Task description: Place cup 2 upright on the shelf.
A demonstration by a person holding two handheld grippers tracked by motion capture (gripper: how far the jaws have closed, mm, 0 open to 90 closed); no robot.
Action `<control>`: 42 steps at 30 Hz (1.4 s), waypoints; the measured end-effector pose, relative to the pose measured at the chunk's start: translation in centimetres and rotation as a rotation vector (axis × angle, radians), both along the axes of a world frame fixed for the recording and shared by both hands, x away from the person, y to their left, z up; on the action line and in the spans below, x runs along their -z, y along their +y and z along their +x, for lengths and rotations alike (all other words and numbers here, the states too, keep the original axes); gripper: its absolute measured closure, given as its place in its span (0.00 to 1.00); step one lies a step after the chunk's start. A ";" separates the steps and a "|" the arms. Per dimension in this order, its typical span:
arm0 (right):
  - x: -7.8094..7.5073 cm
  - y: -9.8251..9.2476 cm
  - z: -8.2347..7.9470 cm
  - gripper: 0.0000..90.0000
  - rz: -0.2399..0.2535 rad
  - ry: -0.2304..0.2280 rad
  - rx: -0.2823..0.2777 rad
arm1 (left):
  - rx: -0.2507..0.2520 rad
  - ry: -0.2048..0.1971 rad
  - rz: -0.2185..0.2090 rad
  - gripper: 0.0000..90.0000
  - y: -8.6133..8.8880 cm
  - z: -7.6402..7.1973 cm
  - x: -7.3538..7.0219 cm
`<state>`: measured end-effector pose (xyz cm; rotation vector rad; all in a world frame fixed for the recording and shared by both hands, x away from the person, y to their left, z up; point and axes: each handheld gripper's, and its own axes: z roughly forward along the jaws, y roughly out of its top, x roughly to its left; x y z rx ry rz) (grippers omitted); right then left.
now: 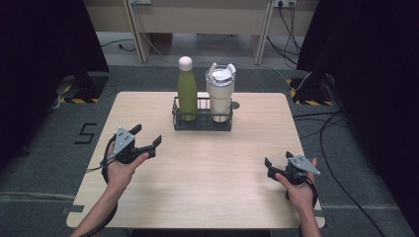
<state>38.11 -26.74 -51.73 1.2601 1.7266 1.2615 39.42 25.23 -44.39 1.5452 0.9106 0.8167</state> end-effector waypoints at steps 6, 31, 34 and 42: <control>0.0 0.0 0.0 0.11 -0.002 0.000 0.000 | -0.018 0.010 0.000 0.16 1.1 -0.8 0.6; 0.0 0.1 -0.1 0.11 -0.006 -0.002 0.001 | -0.093 0.051 -0.006 0.16 4.9 -3.2 2.8; 0.0 0.1 -0.1 0.11 -0.015 -0.005 0.001 | -0.102 0.056 -0.011 0.16 5.4 -3.4 3.1; 0.0 0.1 -0.1 0.11 -0.008 -0.002 0.000 | -0.125 0.073 -0.007 0.16 6.5 -3.8 3.8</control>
